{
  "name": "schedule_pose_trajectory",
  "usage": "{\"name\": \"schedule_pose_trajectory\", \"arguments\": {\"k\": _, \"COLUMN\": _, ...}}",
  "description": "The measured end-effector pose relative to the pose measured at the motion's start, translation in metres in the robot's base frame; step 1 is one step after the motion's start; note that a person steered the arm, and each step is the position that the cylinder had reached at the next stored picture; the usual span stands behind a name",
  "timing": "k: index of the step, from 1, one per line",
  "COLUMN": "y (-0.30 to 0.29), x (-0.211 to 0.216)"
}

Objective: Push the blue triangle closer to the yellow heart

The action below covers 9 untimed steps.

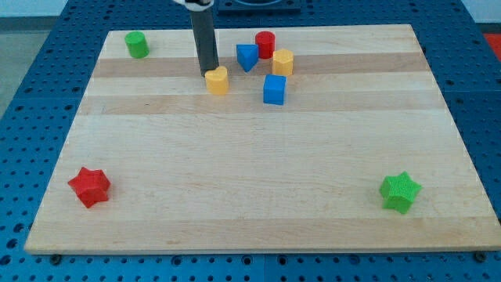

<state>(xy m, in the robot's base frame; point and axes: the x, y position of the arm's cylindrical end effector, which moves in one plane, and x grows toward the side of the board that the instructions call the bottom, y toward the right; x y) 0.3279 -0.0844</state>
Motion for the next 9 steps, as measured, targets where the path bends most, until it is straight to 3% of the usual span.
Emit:
{"name": "schedule_pose_trajectory", "arguments": {"k": 1, "y": 0.003, "x": -0.008}}
{"name": "schedule_pose_trajectory", "arguments": {"k": 2, "y": -0.003, "x": 0.033}}
{"name": "schedule_pose_trajectory", "arguments": {"k": 3, "y": 0.004, "x": 0.036}}
{"name": "schedule_pose_trajectory", "arguments": {"k": 7, "y": -0.029, "x": -0.116}}
{"name": "schedule_pose_trajectory", "arguments": {"k": 9, "y": -0.021, "x": -0.130}}
